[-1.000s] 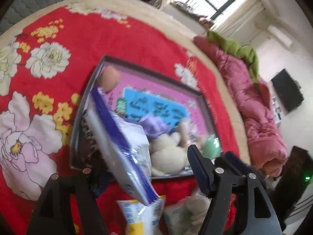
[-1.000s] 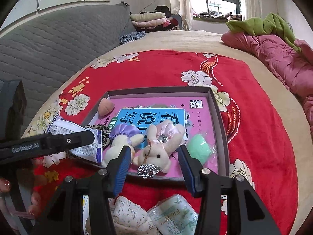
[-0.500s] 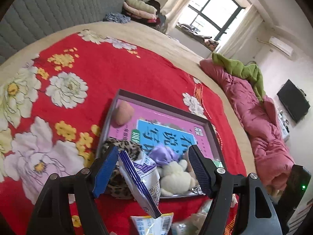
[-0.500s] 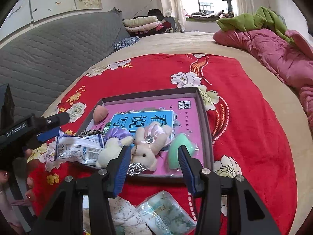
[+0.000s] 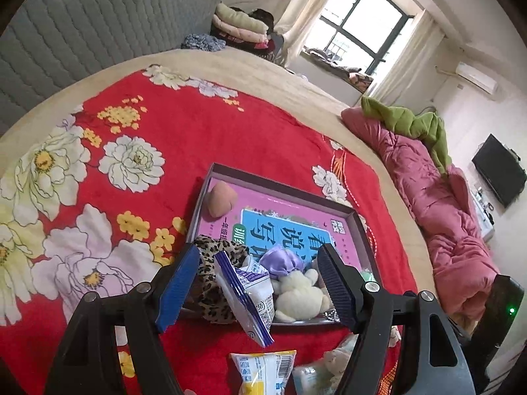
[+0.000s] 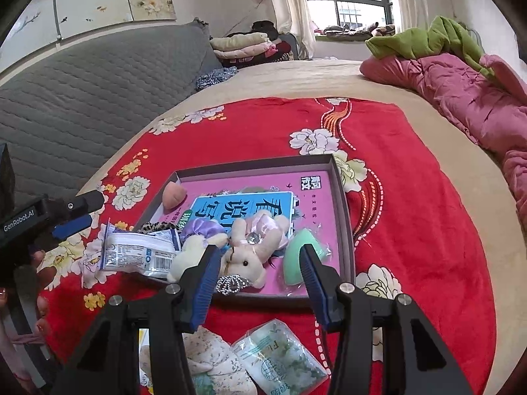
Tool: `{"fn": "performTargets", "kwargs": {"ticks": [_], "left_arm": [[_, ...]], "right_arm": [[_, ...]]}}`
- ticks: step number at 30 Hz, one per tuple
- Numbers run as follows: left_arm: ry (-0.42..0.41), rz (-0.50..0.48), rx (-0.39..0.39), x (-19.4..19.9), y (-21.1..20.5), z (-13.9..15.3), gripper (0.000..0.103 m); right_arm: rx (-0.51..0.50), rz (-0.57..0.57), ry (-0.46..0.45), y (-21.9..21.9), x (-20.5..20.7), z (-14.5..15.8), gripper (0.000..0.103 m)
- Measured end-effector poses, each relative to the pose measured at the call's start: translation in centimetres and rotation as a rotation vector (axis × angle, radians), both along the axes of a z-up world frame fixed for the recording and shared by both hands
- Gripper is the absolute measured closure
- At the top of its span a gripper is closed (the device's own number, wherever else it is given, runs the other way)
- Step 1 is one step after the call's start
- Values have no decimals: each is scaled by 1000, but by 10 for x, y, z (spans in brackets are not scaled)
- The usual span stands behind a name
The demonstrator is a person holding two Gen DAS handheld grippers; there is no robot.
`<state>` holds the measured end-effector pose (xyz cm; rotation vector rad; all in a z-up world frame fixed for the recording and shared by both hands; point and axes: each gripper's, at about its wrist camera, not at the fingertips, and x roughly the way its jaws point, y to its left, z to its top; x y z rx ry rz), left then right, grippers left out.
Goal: Organize soft objects
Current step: 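Withdraw both open tools from the box toward the items outside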
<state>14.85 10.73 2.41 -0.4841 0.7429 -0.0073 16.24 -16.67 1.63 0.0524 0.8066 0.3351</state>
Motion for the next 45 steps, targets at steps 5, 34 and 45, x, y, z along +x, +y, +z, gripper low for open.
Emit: {"fn": "performTargets", "kwargs": {"ticks": [5,34,45], "left_arm": [[-26,22,-4,-12,6,12,27],[23,-60,86,-83,-31,29,27],[105,-97,106,-96,-47,9,27]], "right_arm": [[-1,3,-20,-3,-7,8,52],[-5,30,-70,-32,-61,33,45],[8,68,-47,-35,-85,24,43]]}}
